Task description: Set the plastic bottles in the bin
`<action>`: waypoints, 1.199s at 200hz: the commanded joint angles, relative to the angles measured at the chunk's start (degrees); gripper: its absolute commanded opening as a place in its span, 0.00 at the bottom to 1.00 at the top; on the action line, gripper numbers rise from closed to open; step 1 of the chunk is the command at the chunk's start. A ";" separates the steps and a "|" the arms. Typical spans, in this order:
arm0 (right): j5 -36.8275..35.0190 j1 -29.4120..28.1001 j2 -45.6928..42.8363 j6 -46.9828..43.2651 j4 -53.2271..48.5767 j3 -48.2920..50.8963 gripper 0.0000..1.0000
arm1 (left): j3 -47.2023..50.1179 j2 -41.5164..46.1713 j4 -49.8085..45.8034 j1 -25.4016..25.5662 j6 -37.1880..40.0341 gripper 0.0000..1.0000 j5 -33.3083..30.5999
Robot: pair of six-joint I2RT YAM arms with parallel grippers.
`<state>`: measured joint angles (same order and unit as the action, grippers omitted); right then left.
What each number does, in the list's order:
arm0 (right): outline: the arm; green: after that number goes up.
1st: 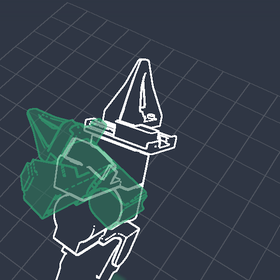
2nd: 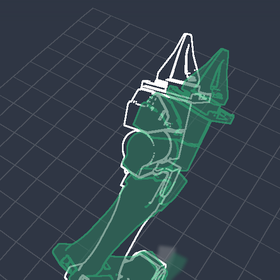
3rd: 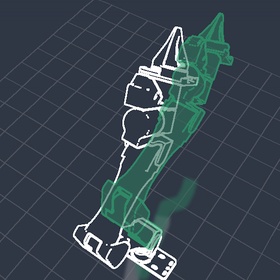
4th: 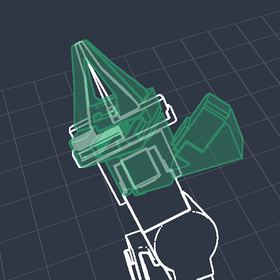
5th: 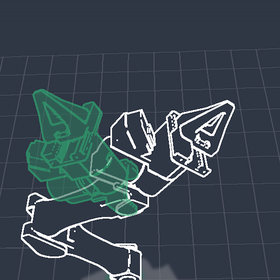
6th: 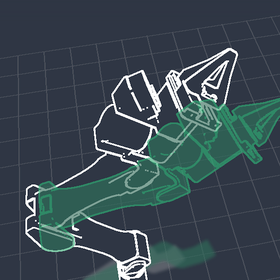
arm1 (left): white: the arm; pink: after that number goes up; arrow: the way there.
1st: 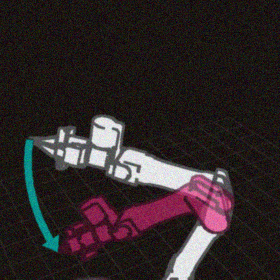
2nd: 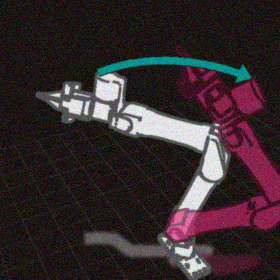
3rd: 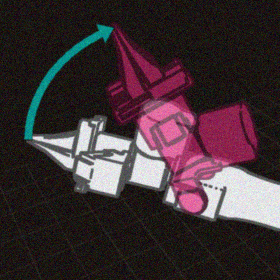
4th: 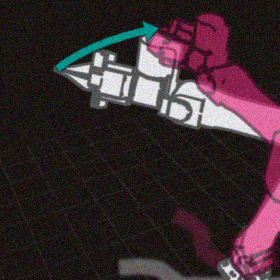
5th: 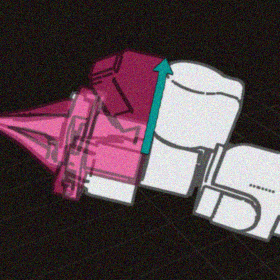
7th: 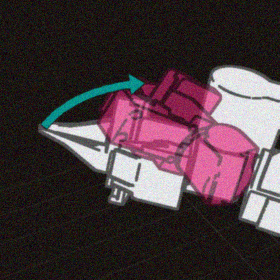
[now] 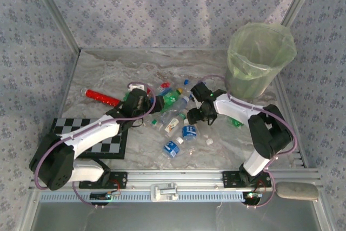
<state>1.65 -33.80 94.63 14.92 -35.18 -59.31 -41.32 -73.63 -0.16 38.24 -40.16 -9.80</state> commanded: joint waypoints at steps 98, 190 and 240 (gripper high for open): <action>-2.79 -0.63 -2.70 -2.81 0.46 -0.30 0.54 | 0.11 0.33 0.61 -0.31 -0.88 1.00 -0.18; 9.15 5.53 -21.86 -5.28 12.29 0.62 0.51 | 2.62 3.15 1.06 -0.33 -2.21 1.00 -4.89; 23.76 17.50 -26.07 -0.85 18.52 -7.76 0.51 | 4.80 5.54 1.75 -0.30 -3.35 1.00 -6.49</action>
<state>16.16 -20.40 70.35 11.31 -22.00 -61.45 -37.58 -70.11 0.19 38.24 -42.11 -14.39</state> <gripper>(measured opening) 0.510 0.999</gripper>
